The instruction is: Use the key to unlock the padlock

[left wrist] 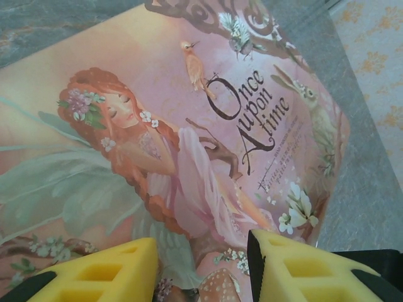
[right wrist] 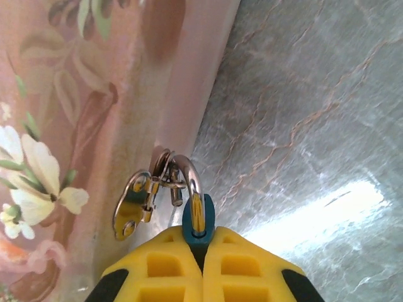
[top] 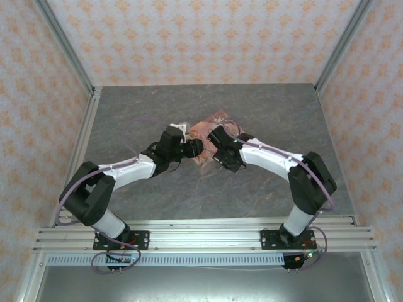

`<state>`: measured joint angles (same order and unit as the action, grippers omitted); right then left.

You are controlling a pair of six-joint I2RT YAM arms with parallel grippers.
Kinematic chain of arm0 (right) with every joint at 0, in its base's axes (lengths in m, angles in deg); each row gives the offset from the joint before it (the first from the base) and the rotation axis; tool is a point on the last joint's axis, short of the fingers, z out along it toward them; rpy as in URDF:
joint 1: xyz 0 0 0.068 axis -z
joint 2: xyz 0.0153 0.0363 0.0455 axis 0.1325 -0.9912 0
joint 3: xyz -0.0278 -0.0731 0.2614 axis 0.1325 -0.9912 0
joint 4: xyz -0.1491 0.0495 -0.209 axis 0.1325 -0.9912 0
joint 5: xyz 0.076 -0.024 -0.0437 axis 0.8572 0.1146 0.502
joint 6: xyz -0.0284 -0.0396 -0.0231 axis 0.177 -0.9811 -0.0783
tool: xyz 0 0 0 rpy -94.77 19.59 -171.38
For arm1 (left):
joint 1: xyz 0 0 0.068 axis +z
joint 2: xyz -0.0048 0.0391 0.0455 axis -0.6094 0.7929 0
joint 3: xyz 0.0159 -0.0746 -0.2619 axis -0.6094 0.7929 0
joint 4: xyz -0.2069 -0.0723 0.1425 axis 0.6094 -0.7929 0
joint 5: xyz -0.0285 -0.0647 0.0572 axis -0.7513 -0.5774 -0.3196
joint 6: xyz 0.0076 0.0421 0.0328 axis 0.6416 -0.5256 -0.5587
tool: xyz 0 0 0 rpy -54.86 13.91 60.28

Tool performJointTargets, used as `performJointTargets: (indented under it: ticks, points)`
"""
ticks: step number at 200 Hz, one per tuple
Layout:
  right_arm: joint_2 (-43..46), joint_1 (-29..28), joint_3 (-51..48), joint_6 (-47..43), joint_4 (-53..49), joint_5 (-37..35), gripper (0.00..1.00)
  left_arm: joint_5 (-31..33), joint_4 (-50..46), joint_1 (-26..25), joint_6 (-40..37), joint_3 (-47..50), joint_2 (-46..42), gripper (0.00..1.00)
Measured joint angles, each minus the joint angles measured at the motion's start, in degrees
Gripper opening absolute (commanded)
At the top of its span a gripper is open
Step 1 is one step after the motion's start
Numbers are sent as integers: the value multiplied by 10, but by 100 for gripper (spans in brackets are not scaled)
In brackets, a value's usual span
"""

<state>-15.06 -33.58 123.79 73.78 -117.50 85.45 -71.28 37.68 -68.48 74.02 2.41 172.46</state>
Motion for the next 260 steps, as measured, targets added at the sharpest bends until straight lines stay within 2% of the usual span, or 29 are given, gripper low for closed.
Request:
performJointTargets:
  ticks: [61, 112, 166, 203, 228, 260]
  points:
    - [-6, 0, -8, 28, -8, -30, 0, -8, 45, -2, 7, 1, 18, 43]
    - [88, 1, -99, 65, 77, -61, 0, -19, 59, -10, 17, 2, 24, 43]
    - [122, 25, -115, 57, 104, -127, 0, -14, 64, -8, 17, 3, 26, 43]
    - [115, 65, -149, 21, 155, -81, 0, -12, 62, -8, 17, 3, 24, 43]
    - [107, 71, -149, -8, 165, -53, 0, -9, 45, -8, 15, 3, 16, 44]
    - [124, 71, -149, -40, 143, -51, 0, -1, -16, -7, 0, 3, -13, 56]
